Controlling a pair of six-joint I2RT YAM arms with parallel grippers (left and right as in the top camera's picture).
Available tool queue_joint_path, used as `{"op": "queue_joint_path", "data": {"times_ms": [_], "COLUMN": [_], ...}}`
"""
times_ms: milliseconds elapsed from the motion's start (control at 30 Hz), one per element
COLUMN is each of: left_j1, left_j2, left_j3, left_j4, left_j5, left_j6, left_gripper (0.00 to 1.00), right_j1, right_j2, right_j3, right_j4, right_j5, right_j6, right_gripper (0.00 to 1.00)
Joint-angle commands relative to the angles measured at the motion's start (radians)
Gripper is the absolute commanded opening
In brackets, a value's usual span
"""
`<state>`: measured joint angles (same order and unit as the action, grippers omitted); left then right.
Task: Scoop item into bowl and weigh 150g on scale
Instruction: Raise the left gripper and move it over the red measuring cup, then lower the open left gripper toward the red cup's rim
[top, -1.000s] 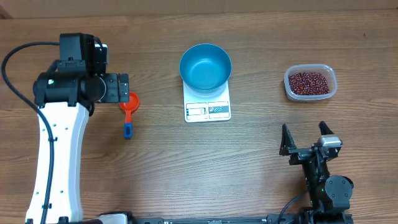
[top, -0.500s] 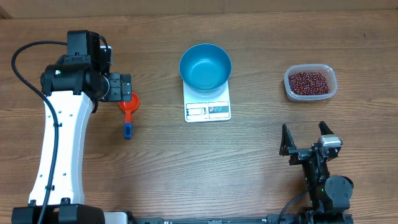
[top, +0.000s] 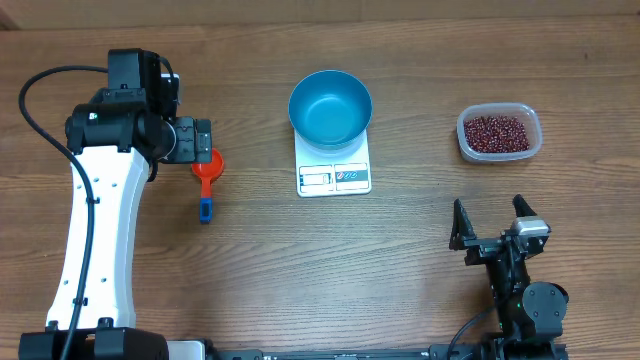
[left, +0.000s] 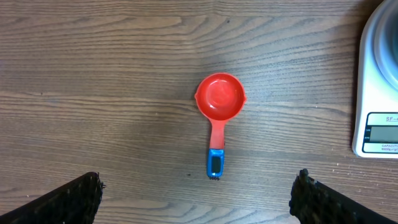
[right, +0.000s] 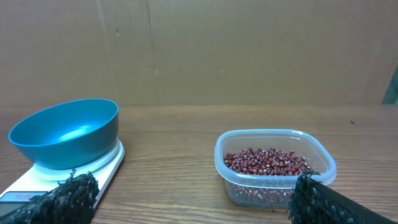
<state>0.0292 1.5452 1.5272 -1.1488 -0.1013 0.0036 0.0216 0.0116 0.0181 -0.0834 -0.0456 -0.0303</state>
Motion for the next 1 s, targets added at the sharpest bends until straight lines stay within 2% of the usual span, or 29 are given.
{"op": "queue_joint_path", "data": {"times_ms": [0,667,967], "left_j1": [0.010,0.010,0.010], "left_j2": [0.005,0.014,0.074], "left_j3": [0.031,0.024,0.024], "left_j4": [0.002,0.001,0.000], "left_j5": [0.009,0.000,0.000], "left_j6": [0.012,0.012,0.011], "left_gripper": [0.99,0.99,1.00], "right_j1": [0.006,0.006,0.006], "right_j2": [-0.010,-0.010,-0.010], "right_j3": [-0.010,-0.010,-0.010], "right_j4": [0.003,0.002,0.003], "right_j5": [-0.001,-0.001,-0.001], "right_j6": [-0.004,-0.004,-0.004], "right_gripper": [1.00,1.00,1.00]}}
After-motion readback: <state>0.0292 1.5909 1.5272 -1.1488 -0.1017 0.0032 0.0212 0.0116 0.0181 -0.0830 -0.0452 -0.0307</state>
